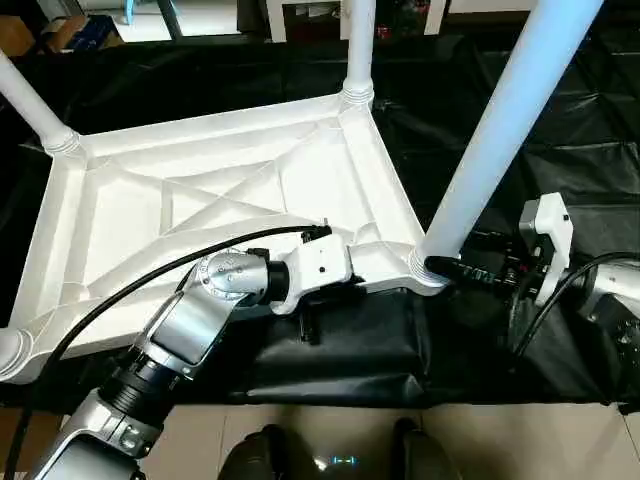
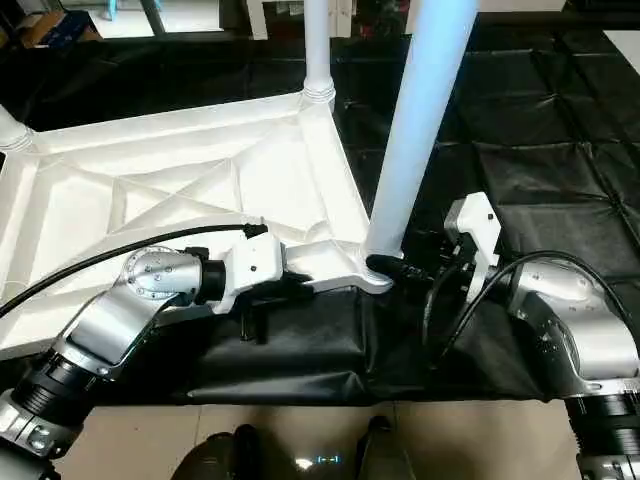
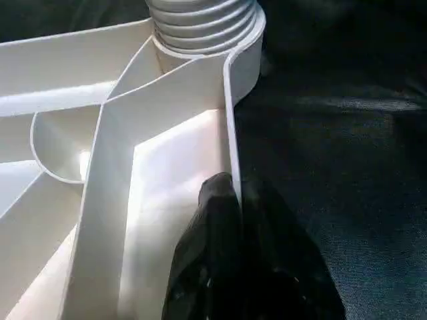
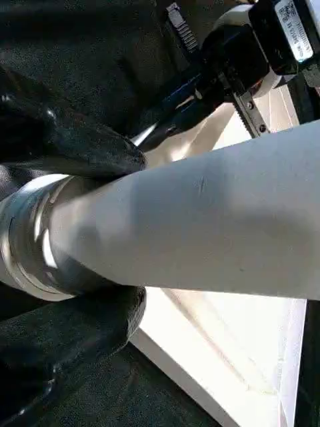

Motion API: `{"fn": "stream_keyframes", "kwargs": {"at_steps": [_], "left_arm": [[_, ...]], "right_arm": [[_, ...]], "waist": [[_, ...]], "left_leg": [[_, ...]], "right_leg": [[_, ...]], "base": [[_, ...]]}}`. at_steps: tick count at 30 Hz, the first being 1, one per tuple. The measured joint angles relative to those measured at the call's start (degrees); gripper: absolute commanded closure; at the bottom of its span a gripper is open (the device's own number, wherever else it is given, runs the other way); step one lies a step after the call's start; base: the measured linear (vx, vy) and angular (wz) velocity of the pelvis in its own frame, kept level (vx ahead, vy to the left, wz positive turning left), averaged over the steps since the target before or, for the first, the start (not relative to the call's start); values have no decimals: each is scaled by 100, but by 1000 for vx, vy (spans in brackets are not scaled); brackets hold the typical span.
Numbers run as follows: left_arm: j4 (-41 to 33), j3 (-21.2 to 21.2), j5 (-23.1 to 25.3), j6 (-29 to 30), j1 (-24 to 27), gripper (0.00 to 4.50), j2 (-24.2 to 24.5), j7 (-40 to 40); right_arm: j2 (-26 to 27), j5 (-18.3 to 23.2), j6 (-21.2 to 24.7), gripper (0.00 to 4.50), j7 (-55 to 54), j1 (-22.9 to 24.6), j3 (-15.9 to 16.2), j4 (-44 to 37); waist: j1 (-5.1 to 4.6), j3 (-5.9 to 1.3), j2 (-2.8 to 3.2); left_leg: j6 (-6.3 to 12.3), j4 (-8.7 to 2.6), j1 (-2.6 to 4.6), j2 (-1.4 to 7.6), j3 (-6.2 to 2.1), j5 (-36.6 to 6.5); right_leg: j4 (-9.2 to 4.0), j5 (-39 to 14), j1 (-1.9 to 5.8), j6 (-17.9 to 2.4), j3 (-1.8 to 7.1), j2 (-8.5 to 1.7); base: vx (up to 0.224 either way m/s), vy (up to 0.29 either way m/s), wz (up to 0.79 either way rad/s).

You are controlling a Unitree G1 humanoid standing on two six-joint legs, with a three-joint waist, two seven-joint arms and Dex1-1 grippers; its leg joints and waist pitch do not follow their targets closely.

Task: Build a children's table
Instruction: Rotate leg to tighten

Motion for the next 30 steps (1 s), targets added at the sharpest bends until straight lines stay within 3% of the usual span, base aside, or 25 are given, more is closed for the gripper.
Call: {"fn": "stream_keyframes", "kwargs": {"at_steps": [5,8,13,20,23,27,30], "left_arm": [[2,5,85,11,16,450,-15,88],[96,75,289,163,-28,450,-178,451],[313,109,571,702,-205,450,-689,1141],[850,125,897,950,-572,450,-1338,1969],[871,131,941,952,-598,450,-1409,2062],[871,162,941,951,-615,450,-1405,2064],[795,109,861,756,-529,450,-1262,1951]], "right_arm": [[168,-127,-52,234,-190,-7,-4,82],[680,-334,-39,235,-1038,-147,-11,213],[1547,-572,5,236,-2518,-374,-129,458],[2738,-1156,-832,236,-4600,-771,-187,1159],[2906,-1263,-1133,236,-4916,-834,-187,1365],[2898,-1231,-1161,236,-4892,-909,-187,1460],[2393,-1180,-1173,236,-3991,-845,-135,1385]], "waist": [[-14,-3,-6],[-107,-16,-37],[-181,-17,-57],[-254,-7,-85],[-259,3,-101],[-264,11,-114],[-234,21,-127]], "left_leg": [[0,16,1,6,0,0],[-2,49,0,22,0,-1],[-38,62,49,22,-5,-17],[-59,25,48,19,-18,-5],[-68,25,47,18,-19,0],[-67,23,48,19,-21,0],[-67,9,41,17,-19,0]], "right_leg": [[10,1,2,-1,1,3],[35,2,4,-3,-5,9],[40,-8,40,13,-2,7],[-30,-30,33,49,-12,8],[-35,-30,30,49,-11,8],[-43,-30,29,49,-14,10],[-45,-29,28,48,-11,9]], "base": [[0,0,0],[0,0,0],[0,0,0],[0,0,0],[0,0,0],[0,0,0],[0,0,0]]}}
